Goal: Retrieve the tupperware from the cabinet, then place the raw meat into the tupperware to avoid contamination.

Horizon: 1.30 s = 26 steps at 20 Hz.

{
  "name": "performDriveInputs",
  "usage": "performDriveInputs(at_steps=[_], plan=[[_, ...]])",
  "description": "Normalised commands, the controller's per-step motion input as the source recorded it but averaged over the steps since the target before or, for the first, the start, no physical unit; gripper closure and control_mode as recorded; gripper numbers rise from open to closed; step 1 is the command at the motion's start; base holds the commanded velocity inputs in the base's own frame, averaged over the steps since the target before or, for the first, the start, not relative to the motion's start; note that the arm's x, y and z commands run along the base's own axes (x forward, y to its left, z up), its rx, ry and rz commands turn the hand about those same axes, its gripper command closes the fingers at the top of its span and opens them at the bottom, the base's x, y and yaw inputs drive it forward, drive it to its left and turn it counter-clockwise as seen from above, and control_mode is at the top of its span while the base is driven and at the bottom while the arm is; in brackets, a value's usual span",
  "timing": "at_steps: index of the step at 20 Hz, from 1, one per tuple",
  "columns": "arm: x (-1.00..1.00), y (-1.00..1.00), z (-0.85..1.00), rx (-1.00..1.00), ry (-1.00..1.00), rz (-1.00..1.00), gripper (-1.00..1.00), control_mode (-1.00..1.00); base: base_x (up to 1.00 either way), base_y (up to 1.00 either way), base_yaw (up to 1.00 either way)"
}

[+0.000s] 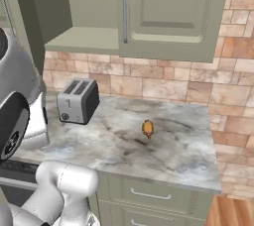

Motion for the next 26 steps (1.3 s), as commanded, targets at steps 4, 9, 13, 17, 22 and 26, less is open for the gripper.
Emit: performDriveInputs(at_steps=[4, 9, 13, 17, 22, 26], plan=[[0.66, -0.06, 0.0, 0.3, 0.09, 0.0, -1.0, -1.0, 0.0, 0.0, 0.0], [0.77, 0.1, -0.03, 0.18, 0.14, 0.0, -1.0, -1.0, 0.0, 0.0, 0.0], [0.66, 0.25, -0.01, 0.1, 0.11, 0.0, -1.0, -1.0, 0.0, 0.0, 0.0], [0.5, 0.37, -0.05, 0.05, 0.09, 0.0, -1.0, -1.0, 0.0, 0.0, 0.0], [0.39, 0.21, -0.01, 0.19, 0.15, 0.01, -1.0, -1.0, 0.0, 0.0, 0.0], [0.2, 0.31, -0.04, 0.22, 0.14, 0.04, -1.0, -1.0, 0.0, 0.0, 0.0]])
